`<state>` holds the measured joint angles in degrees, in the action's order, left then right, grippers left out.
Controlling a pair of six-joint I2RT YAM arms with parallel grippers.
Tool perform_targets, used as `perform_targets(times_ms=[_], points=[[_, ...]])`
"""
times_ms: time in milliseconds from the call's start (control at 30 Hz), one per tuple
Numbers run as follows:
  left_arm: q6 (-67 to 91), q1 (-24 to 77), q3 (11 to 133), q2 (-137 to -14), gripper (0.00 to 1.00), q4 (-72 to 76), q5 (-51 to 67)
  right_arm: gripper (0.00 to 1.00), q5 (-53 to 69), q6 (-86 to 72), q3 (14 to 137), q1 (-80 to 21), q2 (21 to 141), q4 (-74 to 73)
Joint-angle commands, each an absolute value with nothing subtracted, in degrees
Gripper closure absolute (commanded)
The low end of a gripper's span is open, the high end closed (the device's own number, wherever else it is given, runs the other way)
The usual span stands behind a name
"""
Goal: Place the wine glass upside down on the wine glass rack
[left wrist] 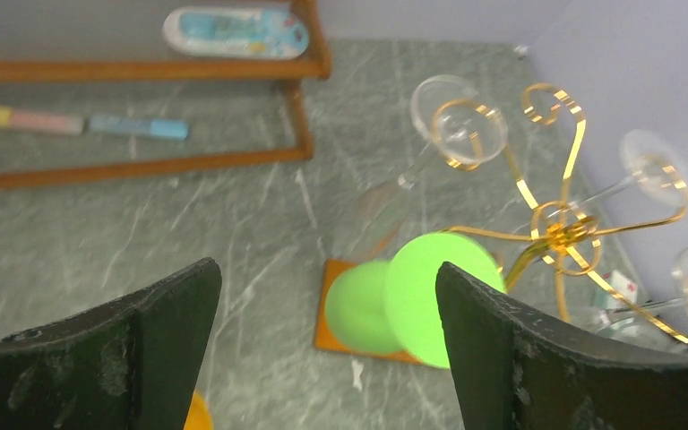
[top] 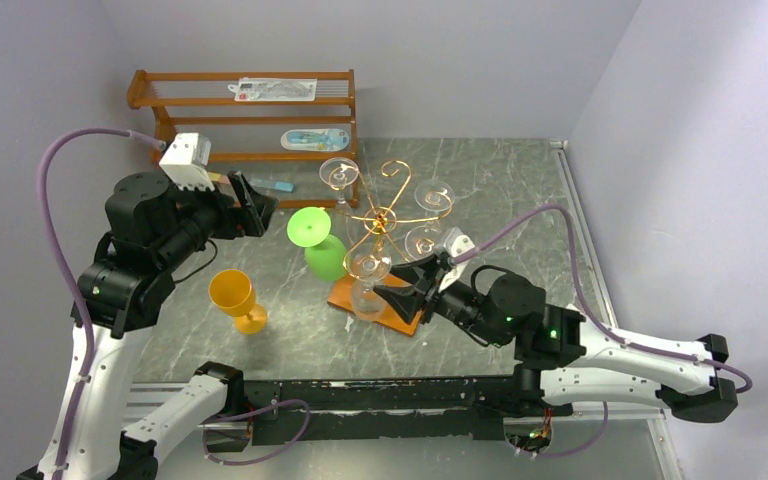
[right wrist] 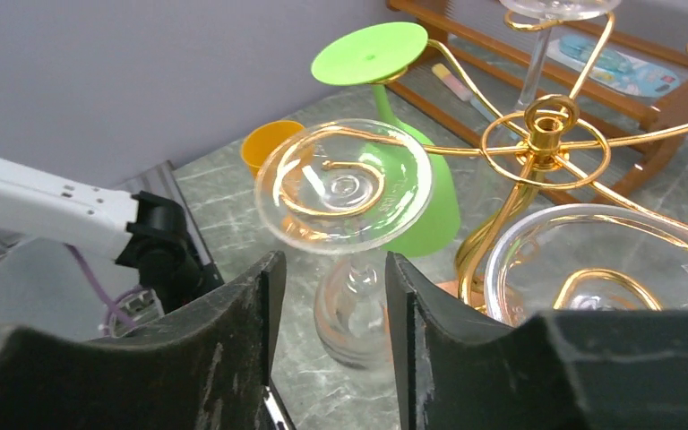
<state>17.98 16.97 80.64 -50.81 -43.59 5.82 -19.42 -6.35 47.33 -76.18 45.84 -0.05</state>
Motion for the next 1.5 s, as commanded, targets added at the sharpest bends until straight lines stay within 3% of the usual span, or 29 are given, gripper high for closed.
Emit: perform_targets(times_ms=[0,133,500,700,1000,1300,1467], points=[[16.97,16.77,80.45,-49.91,0.07,-55.19,-0.74,0.5,-13.67,-5.86,48.25,-76.29,42.08,-4.52],[18.06,16.79,78.82,-47.97,0.08,-60.27,-5.24,0.45,-8.83,-4.7,49.83,-76.24,39.04,-8.34],[22.58,16.79,67.24,-44.81,0.32,-66.22,-10.69,0.42,-3.29,-1.42,55.51,-76.22,34.88,-9.17],[24.59,16.79,59.92,-46.35,0.33,-61.01,-11.56,0.41,-5.46,-1.68,54.2,-76.28,33.83,-3.0],[26.7,16.79,54.99,-53.05,0.5,-56.07,-13.92,0.48,-3.26,-1.75,54.25,-76.26,38.86,-0.31],[29.12,16.79,52.56,-55.42,0.6,-54.41,-12.99,0.51,-6.01,-0.44,53.85,-76.27,40.8,5.7],[29.99,16.79,50.16,-55.97,0.8,-53.13,-9.13,0.51,-5.45,1.35,54.39,-76.29,41.49,8.73]])
